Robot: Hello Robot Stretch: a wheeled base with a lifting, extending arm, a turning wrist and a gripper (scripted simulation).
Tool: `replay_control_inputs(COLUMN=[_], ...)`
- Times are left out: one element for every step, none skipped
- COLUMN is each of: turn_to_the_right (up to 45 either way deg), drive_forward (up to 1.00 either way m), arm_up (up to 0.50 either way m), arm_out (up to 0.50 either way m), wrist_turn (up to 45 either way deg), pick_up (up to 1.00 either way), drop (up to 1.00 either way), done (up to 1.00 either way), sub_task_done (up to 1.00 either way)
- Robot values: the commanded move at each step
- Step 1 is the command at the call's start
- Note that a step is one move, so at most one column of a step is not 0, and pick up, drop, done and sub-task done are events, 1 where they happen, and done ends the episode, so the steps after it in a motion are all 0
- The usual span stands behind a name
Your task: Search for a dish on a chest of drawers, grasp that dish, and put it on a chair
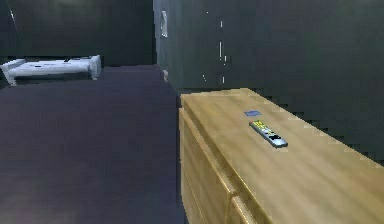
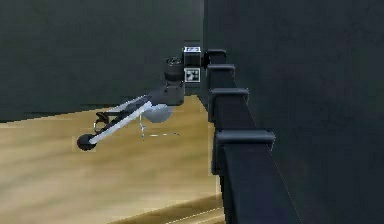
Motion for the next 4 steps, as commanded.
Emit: replay_control_inputs(turn_to_the_right=[0.0,0.0,0.0,0.0], drive_forward=[0.00,0.00,0.00,0.00], arm_up=[0.00,0.00,-0.04,0.00], arm_out=[0.00,0.00,0.00,0.00], wrist_turn=[45.0,15.0,0.0,0.0], pick_up=[0.00,0.00,0.00,1.00], drop=[0.00,0.00,0.00,0.00], done=[0.00,0.00,0.00,0.00], sub_task_done=[0.00,0.00,0.00,0.00])
